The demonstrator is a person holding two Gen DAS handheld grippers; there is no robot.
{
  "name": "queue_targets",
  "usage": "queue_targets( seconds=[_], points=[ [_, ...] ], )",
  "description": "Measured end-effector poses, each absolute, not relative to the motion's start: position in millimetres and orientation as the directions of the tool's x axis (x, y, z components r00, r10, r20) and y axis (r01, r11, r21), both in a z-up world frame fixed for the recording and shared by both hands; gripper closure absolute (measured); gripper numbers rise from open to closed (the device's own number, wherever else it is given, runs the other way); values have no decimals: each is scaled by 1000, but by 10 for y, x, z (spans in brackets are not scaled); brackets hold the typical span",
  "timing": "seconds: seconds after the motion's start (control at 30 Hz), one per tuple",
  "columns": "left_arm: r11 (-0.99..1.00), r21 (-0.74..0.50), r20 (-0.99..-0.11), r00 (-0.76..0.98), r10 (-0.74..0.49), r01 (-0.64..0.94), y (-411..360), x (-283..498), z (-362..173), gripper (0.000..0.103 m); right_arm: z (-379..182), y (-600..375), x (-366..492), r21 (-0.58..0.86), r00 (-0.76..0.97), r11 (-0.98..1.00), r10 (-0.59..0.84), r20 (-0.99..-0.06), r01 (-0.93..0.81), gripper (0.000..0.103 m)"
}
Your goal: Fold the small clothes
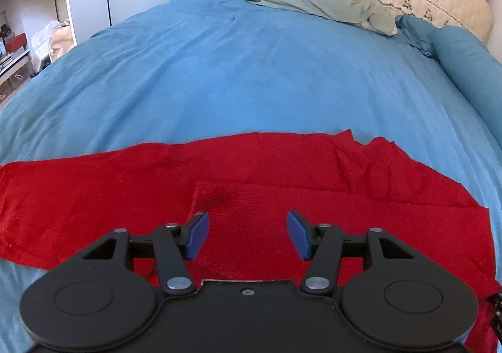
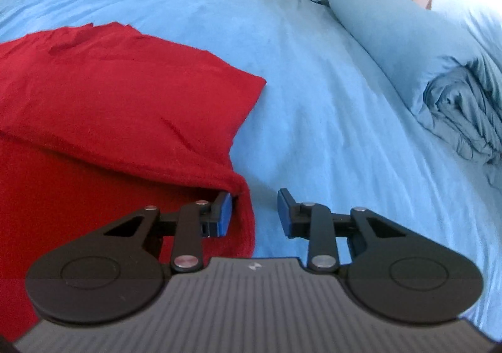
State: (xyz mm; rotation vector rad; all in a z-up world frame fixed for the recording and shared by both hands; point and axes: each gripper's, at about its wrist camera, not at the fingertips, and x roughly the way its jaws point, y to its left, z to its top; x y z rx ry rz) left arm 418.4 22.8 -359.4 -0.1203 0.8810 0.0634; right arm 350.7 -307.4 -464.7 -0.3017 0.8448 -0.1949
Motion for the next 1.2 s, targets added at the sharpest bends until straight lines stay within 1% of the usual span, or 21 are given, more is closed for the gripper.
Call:
queue_targets(
  seconds=[0.07,0.1,0.13,0.17,0.27,0.3,0.33,0.4,0.5,0.57,0.63,0.8,0.83,0.87,0.9,0.93,0.97,1.0,1.03,1.1,1.2],
  points=[
    [990,-82,-774,634,7,-111,237,4172,-3577,43,-4598,-3044,3490,-341,648,940,-277,-709,29,53],
    [991,-85,-771,637,3,-107,236,4158,-3557,43,-4553,-3024,3481,-340,653,940,-269,-708,19,46],
    [991,-85,-767,641,-1,-100,231,4144,-3540,43,-4472,-2991,3452,-337,675,941,-249,-695,0,44],
    [993,-81,-765,644,-5,-89,220,4133,-3532,42,-4395,-2951,3434,-333,699,943,-226,-679,-18,42],
    [996,-84,-765,643,-43,-34,170,4133,-3558,42,-4229,-2802,3474,-296,748,951,-132,-650,-89,33],
    [996,-90,-767,639,-61,-12,150,4141,-3585,42,-4224,-2764,3534,-262,748,958,-89,-658,-117,27],
    [996,-93,-772,631,-76,7,128,4157,-3619,42,-4250,-2733,3613,-220,738,966,-47,-673,-139,27],
    [995,-98,-788,609,-93,24,101,4204,-3717,42,-4373,-2716,3743,-160,709,976,-9,-705,-147,27],
    [995,-95,-819,571,-66,-21,156,4254,-3934,42,-4616,-2809,3810,-124,652,987,-28,-758,-102,27],
    [993,-107,-827,558,-61,-49,237,4247,-4050,42,-4673,-2913,3726,-63,663,995,6,-749,-80,26],
    [991,-128,-815,574,-79,-46,283,4204,-4074,42,-4679,-2888,3663,-72,661,993,6,-750,-90,26],
    [995,-94,-821,568,-67,-18,231,4152,-4030,41,-4638,-2927,3623,-57,641,995,6,-767,-77,25],
    [995,-98,-821,567,-67,-24,250,4136,-3994,41,-4601,-2925,3625,-59,630,995,2,-776,-75,23],
    [994,-106,-819,570,-67,-35,288,4109,-3944,39,-4549,-2907,3638,-63,620,995,-1,-784,-79,22],
    [992,-114,-813,579,-65,-49,316,4076,-3880,37,-4485,-2904,3649,-68,619,994,-1,-785,-85,18],
    [990,-123,-801,596,-59,-67,362,4025,-3791,29,-4384,-2858,3634,-80,633,993,-5,-774,-90,9],
    [988,-128,-788,614,-49,-85,426,3978,-3709,20,-4287,-2813,3601,-92,649,991,-7,-760,-96,3],
    [986,-132,-773,633,-36,-106,488,3923,-3612,14,-4195,-2751,3567,-102,669,989,-7,-743,-104,0],
    [982,-138,-757,653,-18,-132,556,3859,-3514,2,-4078,-2671,3542,-117,692,987,-7,-722,-112,0],
    [972,-142,-725,688,28,-189,717,3726,-3313,0,-3889,-2509,3516,-134,723,981,10,-691,-141,0],
    [953,-135,-713,694,96,-271,1017,3561,-3058,0,-3646,-2201,3514,-141,735,967,62,-675,-212,0]
  ],
)
